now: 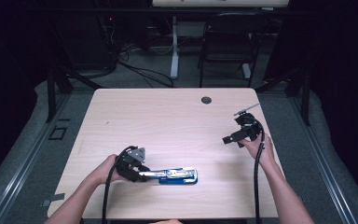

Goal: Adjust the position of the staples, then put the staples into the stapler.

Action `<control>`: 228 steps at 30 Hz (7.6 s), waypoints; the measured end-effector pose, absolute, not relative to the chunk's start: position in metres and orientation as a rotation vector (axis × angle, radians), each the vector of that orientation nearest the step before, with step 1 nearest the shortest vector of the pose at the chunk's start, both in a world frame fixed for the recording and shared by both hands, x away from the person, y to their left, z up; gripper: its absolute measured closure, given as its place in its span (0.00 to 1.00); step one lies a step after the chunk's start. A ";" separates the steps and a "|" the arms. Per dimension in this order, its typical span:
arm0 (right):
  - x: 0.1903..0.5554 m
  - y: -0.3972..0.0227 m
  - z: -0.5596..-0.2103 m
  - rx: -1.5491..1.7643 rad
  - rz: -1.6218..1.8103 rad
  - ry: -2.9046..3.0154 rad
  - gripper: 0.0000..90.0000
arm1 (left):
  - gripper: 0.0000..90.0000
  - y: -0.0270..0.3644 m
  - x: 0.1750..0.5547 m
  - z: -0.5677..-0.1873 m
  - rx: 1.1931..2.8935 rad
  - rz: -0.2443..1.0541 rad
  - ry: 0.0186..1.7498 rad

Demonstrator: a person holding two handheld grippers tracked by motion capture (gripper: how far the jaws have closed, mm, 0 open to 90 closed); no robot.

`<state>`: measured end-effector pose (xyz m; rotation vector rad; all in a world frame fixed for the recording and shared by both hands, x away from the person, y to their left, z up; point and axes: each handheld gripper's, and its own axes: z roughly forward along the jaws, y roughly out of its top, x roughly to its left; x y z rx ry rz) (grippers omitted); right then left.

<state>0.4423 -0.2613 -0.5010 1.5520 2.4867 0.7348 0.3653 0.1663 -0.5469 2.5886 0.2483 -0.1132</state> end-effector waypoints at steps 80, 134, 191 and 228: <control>0.486 -0.289 -0.543 1.779 0.439 2.267 0.87 | 0.69 0.165 0.365 -0.547 2.596 -0.115 0.240; 0.421 -0.239 -0.510 1.437 0.558 2.551 0.87 | 0.70 0.165 0.365 -0.547 2.599 -0.104 0.226; 0.392 -0.166 -0.507 1.001 0.712 2.847 0.87 | 0.70 0.167 0.367 -0.548 2.585 -0.115 0.202; 0.377 -0.117 -0.509 0.613 0.879 2.979 0.87 | 0.70 0.167 0.372 -0.549 2.584 -0.148 0.186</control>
